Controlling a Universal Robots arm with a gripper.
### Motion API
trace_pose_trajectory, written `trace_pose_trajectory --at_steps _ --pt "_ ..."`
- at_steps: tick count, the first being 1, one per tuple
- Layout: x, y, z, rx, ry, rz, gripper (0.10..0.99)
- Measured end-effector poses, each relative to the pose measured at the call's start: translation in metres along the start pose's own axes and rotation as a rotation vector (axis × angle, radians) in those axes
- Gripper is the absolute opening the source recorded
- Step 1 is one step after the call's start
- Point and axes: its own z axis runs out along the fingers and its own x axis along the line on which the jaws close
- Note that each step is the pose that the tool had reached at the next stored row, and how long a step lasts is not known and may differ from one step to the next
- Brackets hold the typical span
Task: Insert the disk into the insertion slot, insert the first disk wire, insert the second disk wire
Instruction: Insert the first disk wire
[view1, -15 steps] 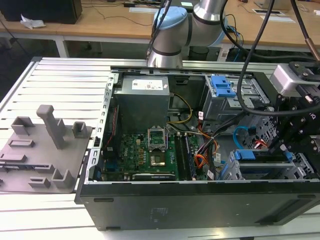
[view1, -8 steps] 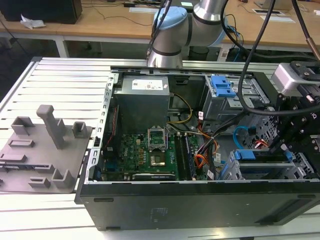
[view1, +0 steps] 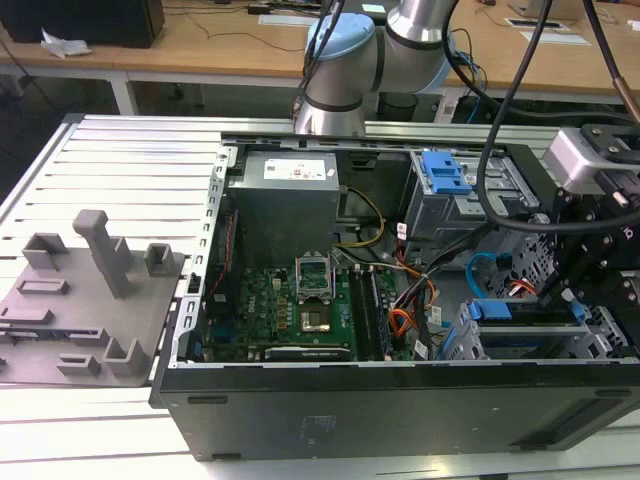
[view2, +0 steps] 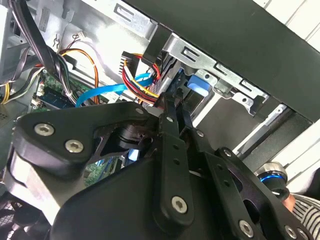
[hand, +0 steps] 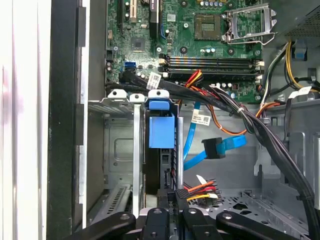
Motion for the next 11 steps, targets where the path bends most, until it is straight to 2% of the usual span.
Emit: trace_pose_trajectory --at_steps 5,11 --pt "0.0001 -0.0002 0.0046 0.0 0.0006 0.0 0.173" --pt "0.0001 -0.0003 0.0056 0.0 -0.0011 0.0 0.184"
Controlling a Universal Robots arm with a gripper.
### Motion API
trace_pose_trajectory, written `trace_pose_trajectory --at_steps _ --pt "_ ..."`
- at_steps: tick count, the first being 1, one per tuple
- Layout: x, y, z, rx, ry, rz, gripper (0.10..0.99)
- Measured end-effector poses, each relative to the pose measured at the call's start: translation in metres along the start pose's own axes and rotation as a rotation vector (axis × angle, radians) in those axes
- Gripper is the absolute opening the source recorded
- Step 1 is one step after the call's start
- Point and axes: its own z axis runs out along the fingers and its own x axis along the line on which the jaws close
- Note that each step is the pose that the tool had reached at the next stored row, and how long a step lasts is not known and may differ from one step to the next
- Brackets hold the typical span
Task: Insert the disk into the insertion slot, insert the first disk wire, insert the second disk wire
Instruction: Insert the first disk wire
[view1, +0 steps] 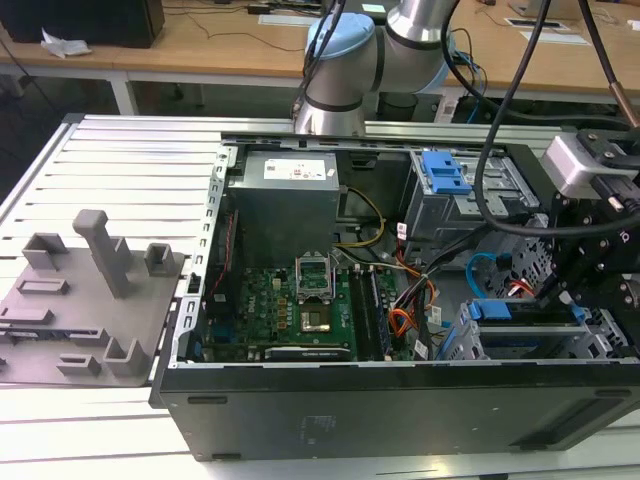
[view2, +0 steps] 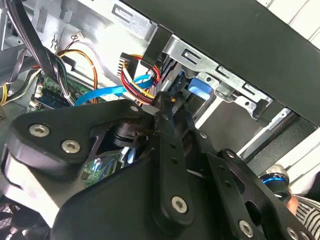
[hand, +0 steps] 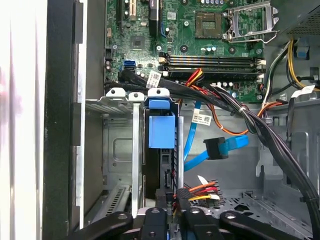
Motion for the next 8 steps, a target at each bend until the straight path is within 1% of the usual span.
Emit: trace_pose_trajectory --at_steps 1,2,3,5,6,8 --pt "-0.0001 0.0 -0.0004 0.0 0.0009 0.0 0.247" --pt "0.0 0.0001 -0.0018 0.0 0.0013 0.0 0.247" --pt "-0.0001 0.0004 -0.0077 0.0 0.0011 0.0 0.247" --pt "-0.0002 0.0007 -0.0142 0.0 0.0011 0.0 0.247" --pt "-0.0003 0.0009 -0.0189 0.0 0.001 0.0 0.247" --pt "-0.0004 0.0011 -0.0241 0.0 0.0011 0.0 0.247"
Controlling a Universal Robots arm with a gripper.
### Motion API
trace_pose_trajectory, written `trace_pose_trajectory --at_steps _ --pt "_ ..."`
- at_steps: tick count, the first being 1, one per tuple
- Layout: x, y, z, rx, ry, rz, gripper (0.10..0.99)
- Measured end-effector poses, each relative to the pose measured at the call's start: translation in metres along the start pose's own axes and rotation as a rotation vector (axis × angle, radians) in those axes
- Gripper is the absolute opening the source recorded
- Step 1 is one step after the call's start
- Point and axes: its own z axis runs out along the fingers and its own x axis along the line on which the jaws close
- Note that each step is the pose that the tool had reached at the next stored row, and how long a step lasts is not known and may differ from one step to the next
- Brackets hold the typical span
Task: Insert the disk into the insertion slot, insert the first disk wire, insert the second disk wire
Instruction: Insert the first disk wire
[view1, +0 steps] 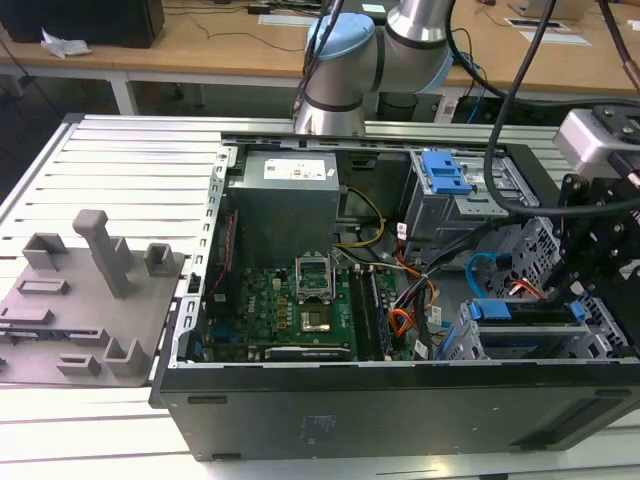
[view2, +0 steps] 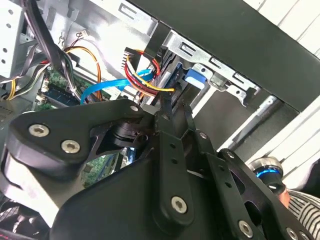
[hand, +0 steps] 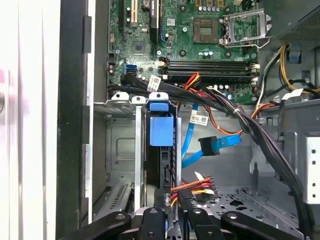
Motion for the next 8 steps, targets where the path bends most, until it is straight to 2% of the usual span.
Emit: trace_pose_trajectory --at_steps 2,8 --pt "-0.0001 0.0003 -0.0054 0.0 -0.0001 0.0 0.247" --pt "-0.0001 0.0002 -0.0055 0.0 -0.0009 0.0 0.247"
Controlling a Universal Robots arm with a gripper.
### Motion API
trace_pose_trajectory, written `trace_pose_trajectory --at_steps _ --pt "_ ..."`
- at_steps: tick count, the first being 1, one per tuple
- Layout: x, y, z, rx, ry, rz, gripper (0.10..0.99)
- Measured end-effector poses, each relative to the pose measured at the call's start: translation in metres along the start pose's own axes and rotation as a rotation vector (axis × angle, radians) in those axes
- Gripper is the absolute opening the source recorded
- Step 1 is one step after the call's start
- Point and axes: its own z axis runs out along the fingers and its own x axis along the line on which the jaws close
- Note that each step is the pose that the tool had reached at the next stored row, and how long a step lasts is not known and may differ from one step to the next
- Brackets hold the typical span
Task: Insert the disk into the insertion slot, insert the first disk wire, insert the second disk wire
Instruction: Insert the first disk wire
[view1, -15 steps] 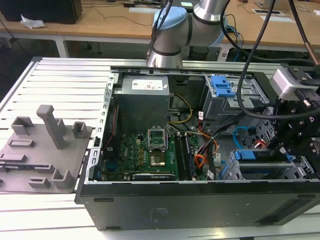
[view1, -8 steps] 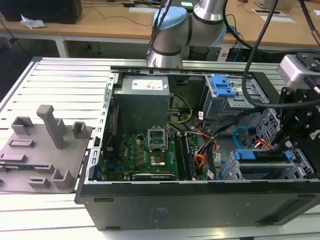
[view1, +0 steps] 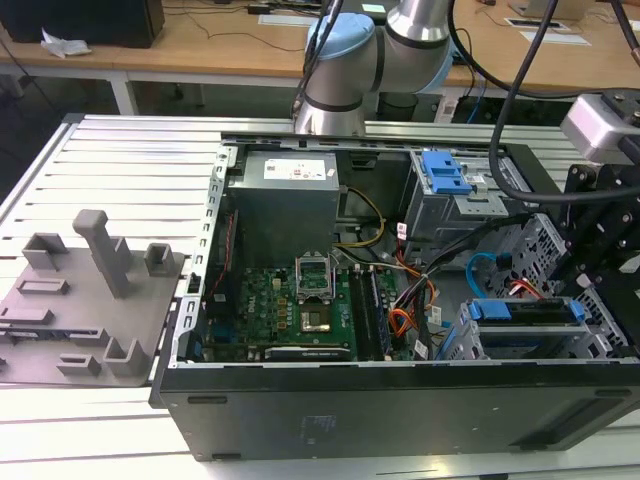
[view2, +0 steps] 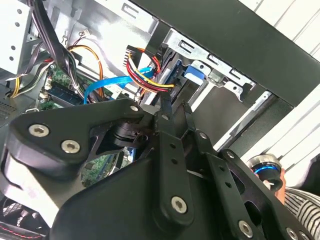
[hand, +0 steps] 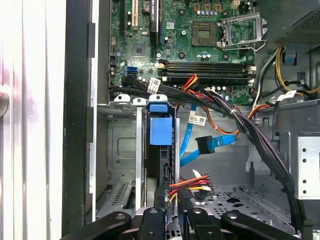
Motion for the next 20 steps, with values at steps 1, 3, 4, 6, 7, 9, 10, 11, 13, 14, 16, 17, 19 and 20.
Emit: trace_pose_trajectory --at_steps 1,3,4,6,7,9,10,11,13,14,16,17,19,20 --pt "0.0 0.0 0.0 0.0 -0.0001 0.0 0.247" --pt "0.0 0.0 0.0 0.0 -0.0004 0.0 0.169" --pt "0.0 0.0 0.0 0.0 -0.0007 0.0 0.106" --pt "0.0 0.0 0.0 0.0 -0.0011 0.0 0.106" --pt "0.0 0.0 0.0 0.0 -0.0012 0.0 0.106" --pt "0.0 0.0 0.0 0.0 -0.0015 0.0 0.106" --pt "0.0 0.0001 0.0 0.0 -0.0014 0.0 0.106" --pt "0.0001 0.0007 0.0001 0.0 -0.0015 0.0 0.106" --pt "0.0001 0.0019 0.0001 0.0 -0.0014 0.0 0.106" --pt "0.0001 0.0026 0.0001 0.0 -0.0015 0.0 0.106" --pt "0.0001 0.0038 0.0002 0.0 -0.0014 0.0 0.106" --pt "0.0001 0.0045 0.0002 0.0 -0.0015 0.0 0.106" --pt "0.0002 0.0072 0.0003 0.0 -0.0014 0.0 0.106" --pt "0.0002 0.0077 0.0003 0.0 -0.0014 0.0 0.106"
